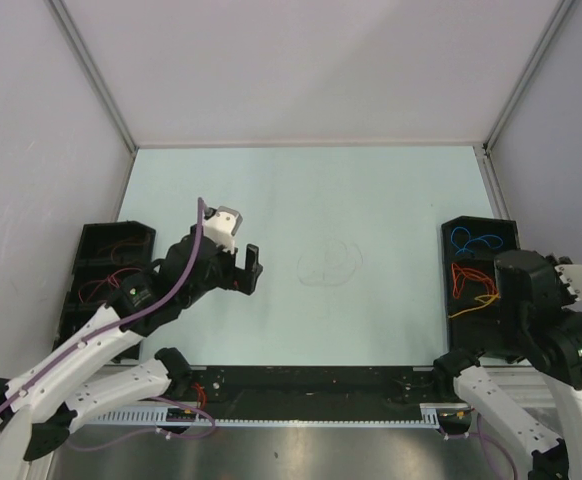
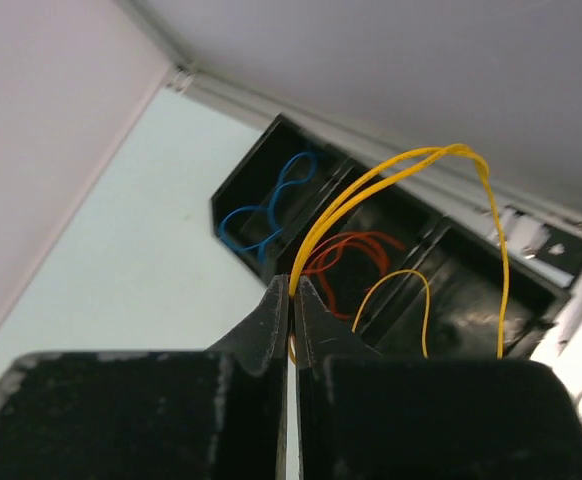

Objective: Untangle the cables

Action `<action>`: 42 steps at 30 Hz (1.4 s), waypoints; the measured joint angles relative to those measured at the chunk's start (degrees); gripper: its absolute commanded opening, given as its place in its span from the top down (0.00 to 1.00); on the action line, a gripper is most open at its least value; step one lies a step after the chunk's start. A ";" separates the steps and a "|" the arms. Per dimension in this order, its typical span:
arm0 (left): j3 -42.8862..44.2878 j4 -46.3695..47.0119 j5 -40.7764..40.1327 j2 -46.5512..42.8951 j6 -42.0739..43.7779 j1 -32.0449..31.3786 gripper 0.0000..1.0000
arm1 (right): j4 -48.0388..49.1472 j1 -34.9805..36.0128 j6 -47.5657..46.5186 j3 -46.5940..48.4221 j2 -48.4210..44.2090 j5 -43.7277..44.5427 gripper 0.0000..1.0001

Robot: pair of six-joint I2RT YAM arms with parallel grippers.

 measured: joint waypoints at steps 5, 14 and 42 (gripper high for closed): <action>-0.04 0.00 0.00 -2.54 0.00 0.00 0.00 | 0.00 -4.55 -2.99 -0.26 2.95 4.44 1.00; -0.04 -0.22 0.02 -3.06 0.00 0.00 0.00 | -0.24 -4.92 -4.83 -1.86 3.63 6.86 0.01; 0.52 2.34 3.61 12.39 -1.81 0.00 0.01 | 12.33 -5.03 -19.43 -3.17 3.69 -16.28 0.01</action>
